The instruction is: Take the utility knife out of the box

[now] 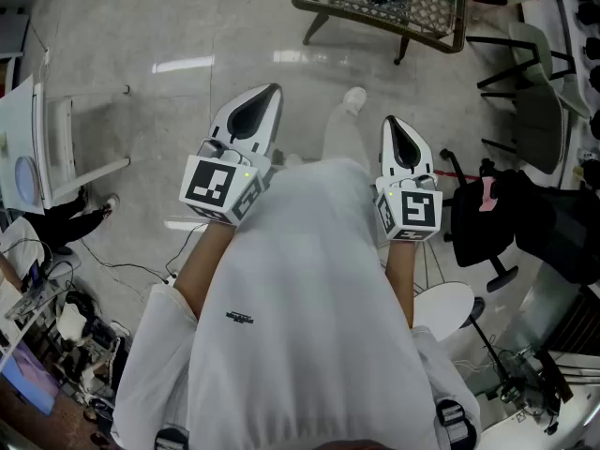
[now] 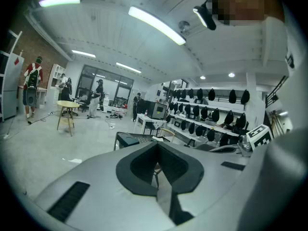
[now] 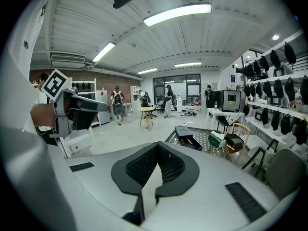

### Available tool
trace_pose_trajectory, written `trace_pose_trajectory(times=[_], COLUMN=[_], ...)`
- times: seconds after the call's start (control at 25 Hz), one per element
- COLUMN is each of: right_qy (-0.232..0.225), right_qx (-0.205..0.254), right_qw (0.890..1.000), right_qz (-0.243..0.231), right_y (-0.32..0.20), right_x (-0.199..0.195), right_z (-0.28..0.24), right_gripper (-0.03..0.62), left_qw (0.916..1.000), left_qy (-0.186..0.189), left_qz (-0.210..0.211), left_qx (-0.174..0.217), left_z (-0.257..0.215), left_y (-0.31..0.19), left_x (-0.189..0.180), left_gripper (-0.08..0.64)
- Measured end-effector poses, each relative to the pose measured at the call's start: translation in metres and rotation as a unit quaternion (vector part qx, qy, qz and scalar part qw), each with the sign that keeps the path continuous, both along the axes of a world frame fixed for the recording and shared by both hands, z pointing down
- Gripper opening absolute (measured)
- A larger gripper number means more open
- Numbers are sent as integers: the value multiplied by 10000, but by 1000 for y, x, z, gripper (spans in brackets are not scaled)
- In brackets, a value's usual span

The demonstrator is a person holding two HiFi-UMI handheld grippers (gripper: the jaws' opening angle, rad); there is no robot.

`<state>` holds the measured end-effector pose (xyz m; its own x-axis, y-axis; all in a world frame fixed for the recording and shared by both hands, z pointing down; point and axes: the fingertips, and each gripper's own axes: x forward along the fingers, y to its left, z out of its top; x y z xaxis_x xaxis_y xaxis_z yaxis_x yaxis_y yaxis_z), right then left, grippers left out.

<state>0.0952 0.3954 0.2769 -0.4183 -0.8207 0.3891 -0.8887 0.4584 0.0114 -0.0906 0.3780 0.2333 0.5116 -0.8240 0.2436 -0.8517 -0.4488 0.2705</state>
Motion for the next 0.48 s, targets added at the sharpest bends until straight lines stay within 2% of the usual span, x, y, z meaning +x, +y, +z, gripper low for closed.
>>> trace_pose_trajectory(times=[0.12, 0.28, 0.48], right_qy=[-24, -104, -109], right_qx=[69, 163, 361], right_qw=[9999, 9998, 9992], right_qz=[-84, -56, -121], right_y=[26, 37, 23], right_x=[4, 9, 12], right_z=[-12, -19, -26], right_gripper=[-2, -3, -2], left_qw=[10000, 9999, 9999], left_qy=[27, 71, -2], left_qz=[-21, 12, 152], left_qx=[-37, -86, -77], left_z=[0, 0, -4], left_y=[27, 40, 34], left_x=[8, 23, 40], left_gripper=[0, 0, 0])
